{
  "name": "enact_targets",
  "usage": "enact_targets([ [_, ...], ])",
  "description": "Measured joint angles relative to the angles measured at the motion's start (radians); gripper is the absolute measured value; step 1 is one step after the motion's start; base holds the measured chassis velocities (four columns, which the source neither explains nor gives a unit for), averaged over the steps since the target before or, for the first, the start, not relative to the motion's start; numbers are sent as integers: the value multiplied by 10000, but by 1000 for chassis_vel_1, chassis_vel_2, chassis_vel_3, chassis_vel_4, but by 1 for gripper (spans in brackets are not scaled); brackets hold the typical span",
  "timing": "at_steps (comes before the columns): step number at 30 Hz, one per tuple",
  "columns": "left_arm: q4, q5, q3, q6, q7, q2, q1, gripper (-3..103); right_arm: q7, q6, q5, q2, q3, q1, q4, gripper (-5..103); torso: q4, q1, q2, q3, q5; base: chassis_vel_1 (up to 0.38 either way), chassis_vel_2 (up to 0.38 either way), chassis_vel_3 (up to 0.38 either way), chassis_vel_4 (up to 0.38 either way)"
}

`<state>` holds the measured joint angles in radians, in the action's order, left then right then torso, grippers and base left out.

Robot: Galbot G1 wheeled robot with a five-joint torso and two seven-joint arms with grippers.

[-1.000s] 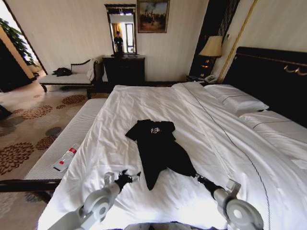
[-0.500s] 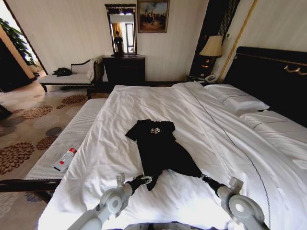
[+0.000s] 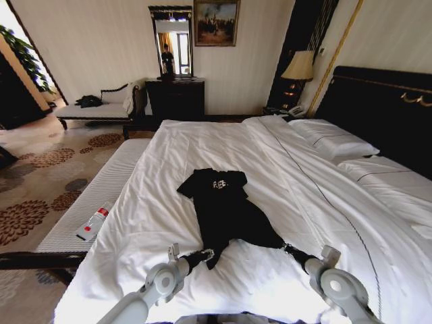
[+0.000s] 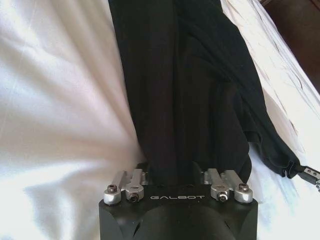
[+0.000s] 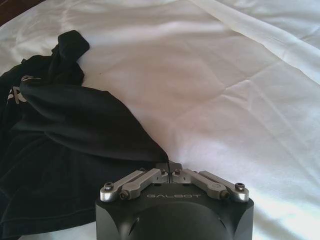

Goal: Fold the clothes on the bed.

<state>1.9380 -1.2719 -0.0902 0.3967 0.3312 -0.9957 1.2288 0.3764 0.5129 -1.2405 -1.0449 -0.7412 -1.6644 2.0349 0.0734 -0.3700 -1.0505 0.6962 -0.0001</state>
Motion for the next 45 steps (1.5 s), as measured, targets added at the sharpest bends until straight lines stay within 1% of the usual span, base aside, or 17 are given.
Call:
enact_targets([
  [3,129,39,72,-21,28,77,137,38,3,3,-2,-33,-26,-34,54,0,0,0,0,0,-1,0,0,0,0],
  [5,255,51,191,-18,32,145,287,27,5,7,-7,-46,-60,-61,94,0,0,0,0,1,-1,0,0,0,0],
  [6,255,51,191,-18,32,145,287,27,5,7,-7,-46,-60,-61,94,0,0,0,0,1,-1,0,0,0,0],
  [9,360,85,385,-18,35,173,459,11,13,10,-23,-50,-90,-90,123,0,0,0,0,1,-1,0,0,0,0],
  [10,360,85,385,-18,35,173,459,11,13,10,-23,-50,-90,-90,123,0,0,0,0,1,-1,0,0,0,0],
  [12,467,89,521,-18,42,214,586,2,13,12,-31,-49,-120,-111,127,0,0,0,1,1,-1,0,0,0,0],
  [16,663,89,734,-19,53,370,819,0,6,16,-50,-45,-187,-170,154,0,-1,0,0,0,-1,0,0,0,0],
  [25,1632,-43,1774,-28,82,1192,1863,0,-9,143,172,104,-352,-693,706,0,-3,0,0,1,-2,0,0,0,0],
  [28,2301,-82,2538,-100,96,1618,2474,0,-264,305,1567,108,-141,-1558,1235,0,1,0,0,0,-1,0,0,0,0],
  [30,2398,-97,2653,-100,97,1649,2555,0,-294,314,1726,72,-90,-1663,1327,0,0,0,0,0,-2,0,0,0,0],
  [31,2747,-194,3114,-100,121,1795,2818,0,-268,386,1856,-68,32,-1848,1627,0,0,1,0,-1,0,0,0,0,0],
  [34,3162,-496,3824,-52,229,2032,3005,0,79,552,1573,-134,28,-1906,2153,0,-1,2,0,-1,-1,0,0,0,0],
  [35,3162,-496,3824,-52,229,2032,3005,0,79,552,1573,-134,28,-1906,2153,0,-1,2,0,-1,-1,0,0,0,0],
  [39,3648,-974,4739,104,425,2425,3228,0,357,678,1337,279,-537,-2101,2585,0,-2,0,0,0,-1,0,0,0,0],
  [40,3648,-974,4739,104,425,2425,3228,0,357,678,1337,279,-537,-2101,2585,0,-2,0,0,0,-1,0,0,0,0],
  [42,3907,-1096,5217,194,468,2591,3641,0,392,976,960,478,-939,-2437,2820,0,-2,0,0,0,2,0,0,0,0],
  [45,4065,-1114,5710,278,468,2628,4270,0,413,1256,854,527,-1128,-2750,2998,0,0,1,0,0,-1,0,0,0,0],
])
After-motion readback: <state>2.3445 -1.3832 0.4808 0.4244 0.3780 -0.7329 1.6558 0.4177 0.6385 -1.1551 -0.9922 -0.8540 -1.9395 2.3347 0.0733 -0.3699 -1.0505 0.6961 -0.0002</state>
